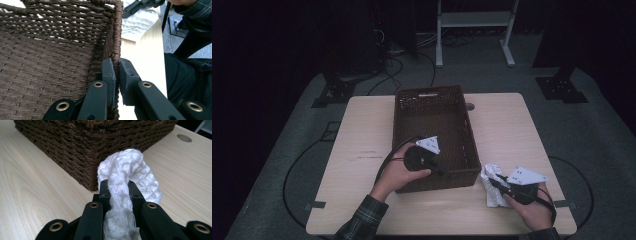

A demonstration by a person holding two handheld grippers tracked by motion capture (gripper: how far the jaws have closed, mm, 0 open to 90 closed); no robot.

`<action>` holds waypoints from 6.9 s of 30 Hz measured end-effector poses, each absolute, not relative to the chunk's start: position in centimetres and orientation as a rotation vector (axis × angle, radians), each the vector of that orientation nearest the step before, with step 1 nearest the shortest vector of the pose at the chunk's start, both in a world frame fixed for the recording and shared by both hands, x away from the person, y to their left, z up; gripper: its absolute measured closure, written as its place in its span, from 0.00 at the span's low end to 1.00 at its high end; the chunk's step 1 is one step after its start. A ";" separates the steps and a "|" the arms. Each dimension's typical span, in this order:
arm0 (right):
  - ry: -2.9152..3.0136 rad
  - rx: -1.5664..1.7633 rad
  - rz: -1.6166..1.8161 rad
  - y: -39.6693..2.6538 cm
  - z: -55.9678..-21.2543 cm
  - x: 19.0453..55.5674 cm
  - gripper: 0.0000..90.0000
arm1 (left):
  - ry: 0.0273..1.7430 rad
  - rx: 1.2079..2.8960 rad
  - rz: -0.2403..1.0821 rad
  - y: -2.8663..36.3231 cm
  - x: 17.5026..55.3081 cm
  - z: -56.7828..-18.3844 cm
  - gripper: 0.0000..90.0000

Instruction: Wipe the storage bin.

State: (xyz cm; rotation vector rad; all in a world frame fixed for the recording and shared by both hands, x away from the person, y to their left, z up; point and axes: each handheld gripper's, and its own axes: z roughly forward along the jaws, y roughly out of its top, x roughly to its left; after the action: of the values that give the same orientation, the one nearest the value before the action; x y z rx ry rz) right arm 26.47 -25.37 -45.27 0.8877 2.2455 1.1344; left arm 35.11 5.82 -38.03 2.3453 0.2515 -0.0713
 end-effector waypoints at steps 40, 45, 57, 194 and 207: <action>2.201 0.827 1.157 -24.3 -42.8 26.3 0.86 | 0.214 2.219 -0.093 2.6 36.5 -39.6 0.89; 2.233 0.833 1.140 -23.6 -43.6 27.4 0.86 | 0.207 2.197 -0.100 2.9 36.5 -39.9 0.89; 2.293 0.887 1.090 -22.9 -45.6 28.4 0.86 | 0.206 2.197 -0.097 2.9 36.5 -40.0 0.88; 2.479 0.522 1.184 -13.0 -45.9 27.1 0.87 | 0.209 2.196 -0.100 2.9 36.5 -40.0 0.88; 2.571 0.492 1.100 -11.4 -48.0 27.8 0.87 | 0.209 2.199 -0.100 2.9 36.5 -40.0 0.88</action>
State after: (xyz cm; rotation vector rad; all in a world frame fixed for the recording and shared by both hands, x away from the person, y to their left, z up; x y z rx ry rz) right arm 27.80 -11.42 -48.03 0.4920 2.5706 1.1000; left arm 36.51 2.90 -39.98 2.1992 0.2089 -0.0998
